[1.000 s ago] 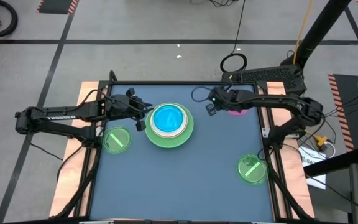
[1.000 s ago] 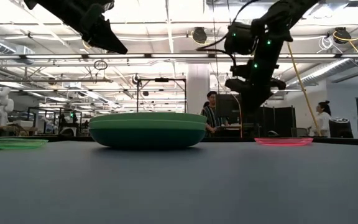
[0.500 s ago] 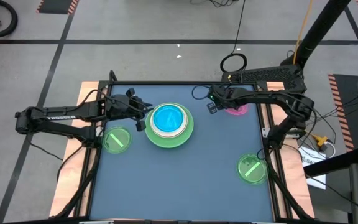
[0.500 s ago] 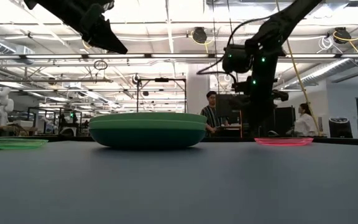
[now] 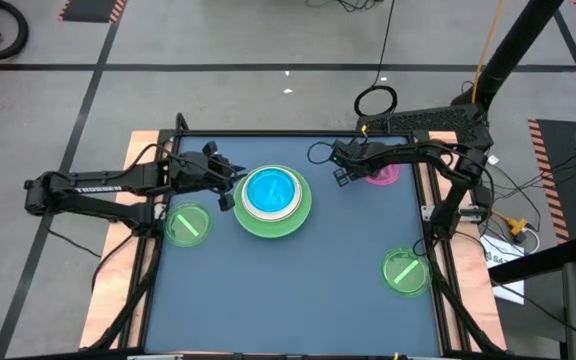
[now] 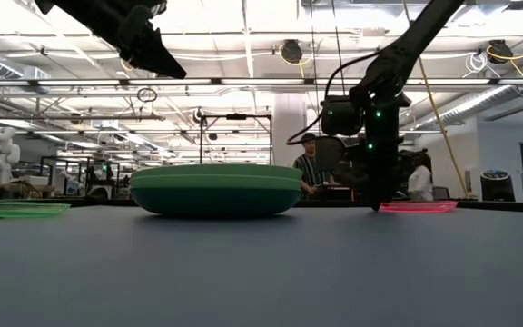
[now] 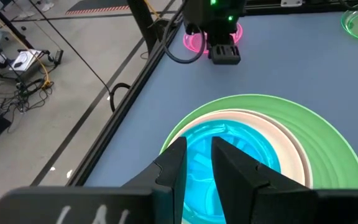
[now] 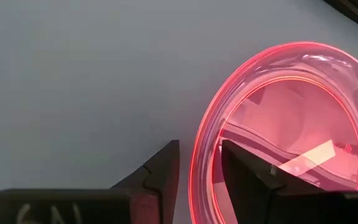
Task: Stack plastic plates
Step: Stack the pink plate on the blue plate
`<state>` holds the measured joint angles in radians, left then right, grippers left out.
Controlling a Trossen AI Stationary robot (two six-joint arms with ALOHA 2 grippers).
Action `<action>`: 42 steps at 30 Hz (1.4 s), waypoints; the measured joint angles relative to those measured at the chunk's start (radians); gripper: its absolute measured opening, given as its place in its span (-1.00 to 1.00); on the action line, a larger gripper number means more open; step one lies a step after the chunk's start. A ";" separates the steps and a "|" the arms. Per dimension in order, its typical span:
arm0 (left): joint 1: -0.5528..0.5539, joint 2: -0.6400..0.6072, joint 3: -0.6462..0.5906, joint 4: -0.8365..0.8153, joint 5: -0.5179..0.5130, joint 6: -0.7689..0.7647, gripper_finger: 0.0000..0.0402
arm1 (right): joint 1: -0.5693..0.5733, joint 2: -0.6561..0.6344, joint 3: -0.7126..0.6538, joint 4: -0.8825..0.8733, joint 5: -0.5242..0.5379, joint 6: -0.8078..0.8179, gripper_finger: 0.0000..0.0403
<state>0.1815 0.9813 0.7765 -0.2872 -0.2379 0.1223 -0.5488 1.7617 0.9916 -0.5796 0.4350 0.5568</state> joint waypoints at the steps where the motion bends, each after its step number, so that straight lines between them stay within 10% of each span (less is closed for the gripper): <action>1: 0.000 0.000 0.000 0.000 0.000 0.000 -0.60 | 0.000 0.002 0.001 0.002 0.008 0.000 -0.44; 16: 0.000 0.000 0.000 0.000 0.000 0.000 -0.60 | 0.001 0.004 0.000 0.002 0.007 -0.022 -0.96; 27: 0.000 0.000 0.000 0.000 0.000 0.000 -0.60 | 0.093 -0.116 -0.002 0.018 0.009 -0.107 -0.99; 42: 0.000 0.000 0.000 0.001 0.000 0.006 -0.60 | 0.399 -0.218 -0.001 0.519 -0.174 -0.526 -1.00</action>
<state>0.1817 0.9817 0.7761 -0.2867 -0.2375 0.1287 -0.1501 1.5433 0.9905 -0.0601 0.2608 0.0303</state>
